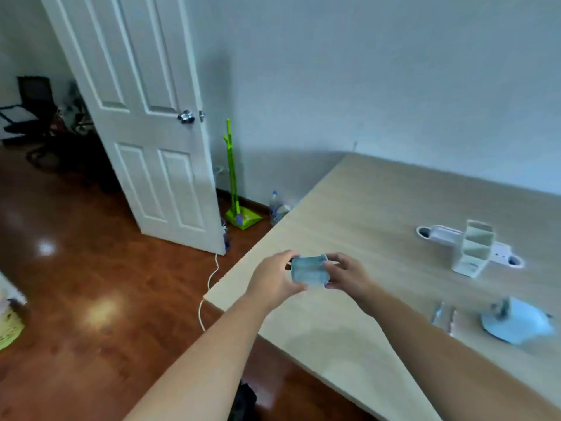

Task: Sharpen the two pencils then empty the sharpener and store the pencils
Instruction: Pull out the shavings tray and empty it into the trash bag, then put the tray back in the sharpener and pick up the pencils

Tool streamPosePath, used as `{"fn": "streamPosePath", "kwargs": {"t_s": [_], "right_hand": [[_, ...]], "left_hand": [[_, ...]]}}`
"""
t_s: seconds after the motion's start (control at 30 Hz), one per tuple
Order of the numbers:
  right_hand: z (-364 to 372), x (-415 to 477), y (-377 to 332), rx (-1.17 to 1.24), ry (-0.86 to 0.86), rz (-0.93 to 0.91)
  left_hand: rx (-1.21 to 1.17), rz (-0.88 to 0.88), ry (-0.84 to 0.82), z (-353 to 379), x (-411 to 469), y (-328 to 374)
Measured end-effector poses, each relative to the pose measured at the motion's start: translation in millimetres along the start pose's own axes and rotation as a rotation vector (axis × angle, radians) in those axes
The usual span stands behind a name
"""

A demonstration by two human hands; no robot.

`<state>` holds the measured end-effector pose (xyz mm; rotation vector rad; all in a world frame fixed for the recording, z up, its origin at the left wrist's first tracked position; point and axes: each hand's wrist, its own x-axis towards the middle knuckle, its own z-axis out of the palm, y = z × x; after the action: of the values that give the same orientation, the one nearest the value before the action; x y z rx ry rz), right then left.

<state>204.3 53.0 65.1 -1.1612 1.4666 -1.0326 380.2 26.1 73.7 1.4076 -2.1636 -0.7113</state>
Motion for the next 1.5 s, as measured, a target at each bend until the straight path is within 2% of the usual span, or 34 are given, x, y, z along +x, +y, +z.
{"fn": "streamPosePath", "kwargs": {"t_s": [0.23, 0.4, 0.53, 0.67, 0.8, 0.97, 1.13, 1.23, 1.5], "right_hand": [[-154.4, -84.3, 32.4, -0.002, 0.247, 0.000], [-245.3, -131.9, 66.2, -0.303, 0.317, 0.064], [-314.6, -153.2, 88.8, -0.445, 0.445, 0.067], [-370.1, -158.9, 107.4, -0.465, 0.433, 0.110], [-407.3, -157.5, 133.4, -0.462, 0.416, 0.163], [-429.5, -158.0, 170.8, -0.478, 0.371, 0.293], [-422.8, -142.5, 200.9, -0.475, 0.404, 0.368], [-415.4, -130.3, 209.9, -0.460, 0.424, 0.394], [-398.5, -105.3, 216.3, -0.359, 0.470, 0.404]], "left_hand": [[-0.047, 0.254, -0.227, 100.1, 31.7, 129.1], [-0.050, 0.355, -0.376, 174.6, 43.3, 208.3], [-0.050, 0.394, -0.454, 234.2, 52.4, 266.3], [0.002, 0.377, -0.508, 279.5, 63.8, 302.4], [0.141, 0.353, -0.531, 307.9, 74.5, 308.5], [0.327, 0.324, -0.477, 318.8, 91.0, 291.7], [0.414, 0.295, -0.571, 334.8, 109.4, 280.9], [0.410, 0.308, -0.609, 347.1, 115.6, 279.8], [0.338, 0.305, -0.575, 358.2, 125.8, 272.0]]}}
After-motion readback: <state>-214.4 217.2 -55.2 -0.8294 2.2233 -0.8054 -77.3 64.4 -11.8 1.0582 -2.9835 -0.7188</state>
